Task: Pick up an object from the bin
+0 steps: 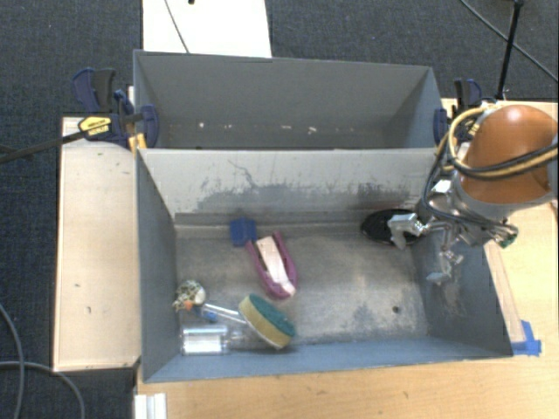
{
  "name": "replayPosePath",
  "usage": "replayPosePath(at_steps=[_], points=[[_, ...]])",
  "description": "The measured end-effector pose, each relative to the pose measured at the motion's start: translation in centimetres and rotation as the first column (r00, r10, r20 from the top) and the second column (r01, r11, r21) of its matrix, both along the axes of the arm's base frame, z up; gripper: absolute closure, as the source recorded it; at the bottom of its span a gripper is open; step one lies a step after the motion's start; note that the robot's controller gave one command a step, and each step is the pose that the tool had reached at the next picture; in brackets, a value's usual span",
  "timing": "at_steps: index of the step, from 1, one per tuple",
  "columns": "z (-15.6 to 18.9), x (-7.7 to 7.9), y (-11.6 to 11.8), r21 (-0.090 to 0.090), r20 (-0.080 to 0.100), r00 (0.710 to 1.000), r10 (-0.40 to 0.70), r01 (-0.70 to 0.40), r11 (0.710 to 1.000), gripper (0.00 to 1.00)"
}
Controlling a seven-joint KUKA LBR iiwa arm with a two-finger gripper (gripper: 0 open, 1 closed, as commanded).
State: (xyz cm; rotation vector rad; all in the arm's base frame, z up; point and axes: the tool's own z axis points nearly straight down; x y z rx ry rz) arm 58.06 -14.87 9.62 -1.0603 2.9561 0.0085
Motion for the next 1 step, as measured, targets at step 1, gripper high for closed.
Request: replayPosePath(at_steps=[1], points=[[0.04, 0.01, -0.16, -0.003, 0.002, 1.0, -0.004, 0.004, 1.0, 1.0]])
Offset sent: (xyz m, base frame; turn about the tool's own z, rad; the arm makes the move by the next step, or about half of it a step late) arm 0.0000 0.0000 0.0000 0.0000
